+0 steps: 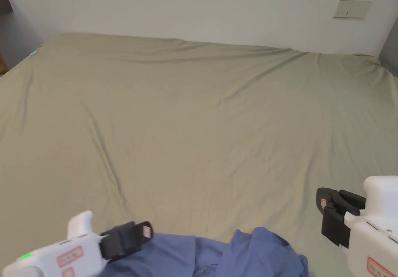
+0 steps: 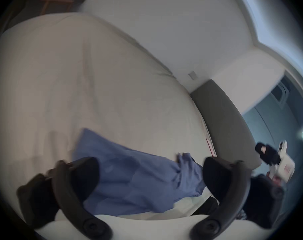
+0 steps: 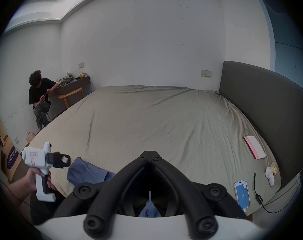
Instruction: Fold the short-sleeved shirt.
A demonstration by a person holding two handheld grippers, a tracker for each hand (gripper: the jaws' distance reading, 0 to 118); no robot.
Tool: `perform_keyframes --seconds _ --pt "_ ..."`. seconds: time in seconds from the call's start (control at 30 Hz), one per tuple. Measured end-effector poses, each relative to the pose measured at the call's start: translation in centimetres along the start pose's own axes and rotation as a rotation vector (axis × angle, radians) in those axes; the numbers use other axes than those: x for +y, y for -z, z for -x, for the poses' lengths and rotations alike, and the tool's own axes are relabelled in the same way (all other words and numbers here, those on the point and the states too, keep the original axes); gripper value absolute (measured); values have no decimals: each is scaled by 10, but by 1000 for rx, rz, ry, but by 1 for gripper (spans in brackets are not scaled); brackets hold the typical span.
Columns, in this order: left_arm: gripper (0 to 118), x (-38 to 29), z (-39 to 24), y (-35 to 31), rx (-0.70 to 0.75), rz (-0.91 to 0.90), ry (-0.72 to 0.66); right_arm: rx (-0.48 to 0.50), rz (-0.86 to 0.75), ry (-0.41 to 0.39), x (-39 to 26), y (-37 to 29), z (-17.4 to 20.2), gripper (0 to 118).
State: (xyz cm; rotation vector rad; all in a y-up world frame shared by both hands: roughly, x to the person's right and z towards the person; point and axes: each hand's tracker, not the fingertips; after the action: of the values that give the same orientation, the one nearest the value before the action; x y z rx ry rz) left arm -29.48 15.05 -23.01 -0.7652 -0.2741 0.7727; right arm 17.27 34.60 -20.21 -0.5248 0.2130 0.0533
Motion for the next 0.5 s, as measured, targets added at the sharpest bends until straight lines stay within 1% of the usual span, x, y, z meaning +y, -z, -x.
perform_keyframes --seconds 0.03,0.13,0.23,0.37,0.43,0.47,0.5 --pt "118 8 17 -8 11 13 -37 2 0 -2 1 0 1 2" --pt "118 18 53 -16 -3 47 -125 2 15 -4 -1 6 2 2" --pt "118 12 70 -10 -13 75 -221 -5 22 -2 -4 9 4 2" --pt "117 -3 97 21 -140 194 -390 7 28 8 -4 11 10 2" --pt "117 -10 92 34 -302 205 -416 12 31 -4 -3 12 11 2" --pt "114 -13 88 39 -311 223 -433 12 34 -8 -3 12 12 2" --pt "99 -14 85 45 -310 224 -445 13 35 -10 -3 12 13 2"
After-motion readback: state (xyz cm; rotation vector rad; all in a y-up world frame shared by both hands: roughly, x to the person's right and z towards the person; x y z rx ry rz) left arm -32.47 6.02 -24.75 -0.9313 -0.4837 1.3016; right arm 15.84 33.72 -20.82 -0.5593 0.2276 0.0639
